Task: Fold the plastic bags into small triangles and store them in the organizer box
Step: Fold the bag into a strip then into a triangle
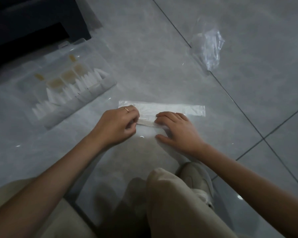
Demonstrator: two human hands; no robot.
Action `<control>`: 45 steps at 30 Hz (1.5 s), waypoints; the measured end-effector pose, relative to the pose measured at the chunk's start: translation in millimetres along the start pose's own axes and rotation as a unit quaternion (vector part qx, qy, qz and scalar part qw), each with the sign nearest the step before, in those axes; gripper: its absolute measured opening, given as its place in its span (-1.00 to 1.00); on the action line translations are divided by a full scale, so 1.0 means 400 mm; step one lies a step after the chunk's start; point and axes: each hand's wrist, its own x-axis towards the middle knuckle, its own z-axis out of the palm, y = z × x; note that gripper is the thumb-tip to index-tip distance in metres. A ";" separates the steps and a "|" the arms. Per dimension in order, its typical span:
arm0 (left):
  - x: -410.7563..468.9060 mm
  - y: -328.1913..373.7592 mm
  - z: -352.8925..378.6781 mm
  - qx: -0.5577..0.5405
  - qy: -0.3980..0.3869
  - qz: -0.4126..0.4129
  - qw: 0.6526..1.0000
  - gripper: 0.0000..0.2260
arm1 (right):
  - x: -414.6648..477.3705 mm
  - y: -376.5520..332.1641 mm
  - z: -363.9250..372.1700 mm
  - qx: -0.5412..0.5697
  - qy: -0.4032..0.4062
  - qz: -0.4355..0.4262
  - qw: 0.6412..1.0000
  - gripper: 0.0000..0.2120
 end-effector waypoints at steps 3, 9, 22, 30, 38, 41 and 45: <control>0.010 -0.007 -0.009 -0.088 -0.012 -0.058 0.994 -0.92 | 0.012 0.001 0.007 0.009 0.063 0.016 0.998 -0.84; -0.013 -0.047 -0.019 -0.101 -0.051 -0.073 0.991 -0.69 | 0.036 -0.008 -0.013 0.093 0.110 0.083 0.986 -0.88; 0.070 -0.044 -0.015 -0.090 0.043 -0.287 0.953 -0.87 | 0.133 0.041 -0.055 0.167 0.029 0.294 0.941 -0.86; 0.062 -0.024 0.006 -0.041 0.080 -0.277 0.957 -0.88 | 0.133 0.045 -0.057 0.195 0.059 0.327 0.923 -0.79; 0.071 -0.034 0.009 -0.048 0.077 -0.288 0.953 -0.91 | 0.130 0.044 -0.084 0.163 0.051 0.342 0.924 -0.84; 0.071 -0.033 0.008 -0.031 0.080 -0.284 0.955 -0.92 | 0.134 0.043 -0.089 0.160 0.042 0.347 0.923 -0.83; 0.067 -0.034 0.007 -0.001 0.099 -0.288 0.952 -0.92 | 0.138 0.044 -0.092 0.153 0.036 0.350 0.924 -0.84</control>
